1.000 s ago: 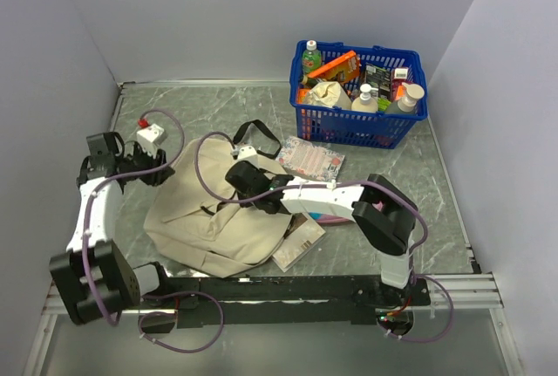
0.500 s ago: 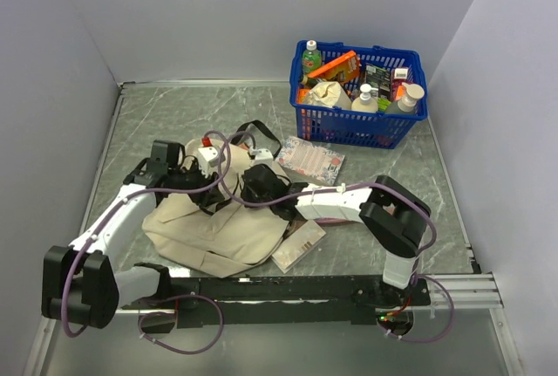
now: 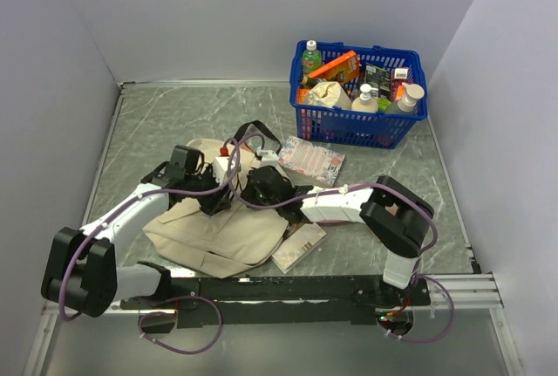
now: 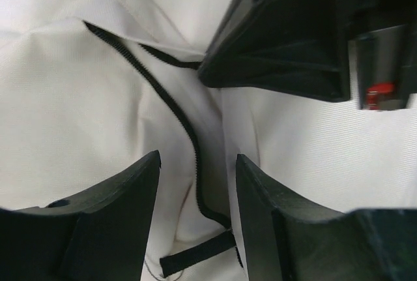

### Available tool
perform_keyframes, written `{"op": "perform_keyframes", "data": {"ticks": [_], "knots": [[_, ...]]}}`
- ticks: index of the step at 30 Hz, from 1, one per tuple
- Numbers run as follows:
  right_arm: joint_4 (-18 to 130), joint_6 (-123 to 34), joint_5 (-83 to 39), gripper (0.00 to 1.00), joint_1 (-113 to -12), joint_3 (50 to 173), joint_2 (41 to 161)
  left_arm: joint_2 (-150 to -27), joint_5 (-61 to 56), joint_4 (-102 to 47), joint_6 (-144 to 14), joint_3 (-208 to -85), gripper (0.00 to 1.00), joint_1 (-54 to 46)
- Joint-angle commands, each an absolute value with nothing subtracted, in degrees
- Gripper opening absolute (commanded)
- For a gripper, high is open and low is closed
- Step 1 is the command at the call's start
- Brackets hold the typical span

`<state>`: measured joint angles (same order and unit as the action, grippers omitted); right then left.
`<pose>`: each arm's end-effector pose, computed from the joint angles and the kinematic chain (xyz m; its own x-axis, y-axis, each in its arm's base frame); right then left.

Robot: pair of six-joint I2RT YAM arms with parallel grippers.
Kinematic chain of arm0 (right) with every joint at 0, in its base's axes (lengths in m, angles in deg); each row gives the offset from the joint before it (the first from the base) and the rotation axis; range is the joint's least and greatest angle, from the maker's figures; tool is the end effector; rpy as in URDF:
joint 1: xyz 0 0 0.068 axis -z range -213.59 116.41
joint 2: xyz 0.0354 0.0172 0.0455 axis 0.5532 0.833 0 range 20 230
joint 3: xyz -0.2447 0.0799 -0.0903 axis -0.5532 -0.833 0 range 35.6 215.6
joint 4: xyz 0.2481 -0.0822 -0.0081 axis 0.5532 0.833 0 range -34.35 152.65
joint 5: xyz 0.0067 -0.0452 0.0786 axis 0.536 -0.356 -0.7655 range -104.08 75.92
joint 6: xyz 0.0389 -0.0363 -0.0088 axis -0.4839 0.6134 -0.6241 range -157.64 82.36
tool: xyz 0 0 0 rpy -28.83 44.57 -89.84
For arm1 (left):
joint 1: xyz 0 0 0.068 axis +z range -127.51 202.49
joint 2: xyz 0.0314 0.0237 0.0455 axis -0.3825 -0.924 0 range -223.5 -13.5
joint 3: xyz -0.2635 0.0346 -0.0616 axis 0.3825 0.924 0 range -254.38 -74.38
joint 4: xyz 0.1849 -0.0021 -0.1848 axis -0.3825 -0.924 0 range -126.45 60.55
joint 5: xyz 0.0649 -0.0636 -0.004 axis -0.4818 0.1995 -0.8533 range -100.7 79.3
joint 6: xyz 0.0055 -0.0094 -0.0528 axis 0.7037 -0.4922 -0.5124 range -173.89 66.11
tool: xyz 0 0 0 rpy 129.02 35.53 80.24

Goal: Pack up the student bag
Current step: Pick up the personal item from the center of the board.

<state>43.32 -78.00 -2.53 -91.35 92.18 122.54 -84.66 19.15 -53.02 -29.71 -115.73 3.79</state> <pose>0.2096 0.3187 0.1764 -0.7042 0.0728 -0.7063 -0.3724 0.8091 0.4547 0.2213 -0.0936 0.2095 -0.4645 0.5322 -0.7078 0.8216 0.5573 -0.1201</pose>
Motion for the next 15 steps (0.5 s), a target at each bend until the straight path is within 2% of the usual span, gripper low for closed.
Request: {"op": "perform_keyframes", "data": {"ticks": [1, 12, 15], "knots": [[51.1, -77.5, -6.3, 0.0, -91.4, 88.1, 123.2, -85.3, 10.2, -50.8, -29.7, -114.7, 0.55, 3.2], [50.0, -77.7, -6.9, 0.0, -91.0, 86.5, 123.1, -85.6, 11.1, -52.8, -28.7, -115.0, 0.54, 3.2], [49.8, -77.8, -7.0, 0.0, -90.6, 86.1, 122.9, -84.9, 14.0, -56.3, -26.6, -114.6, 0.58, 2.4]]}}
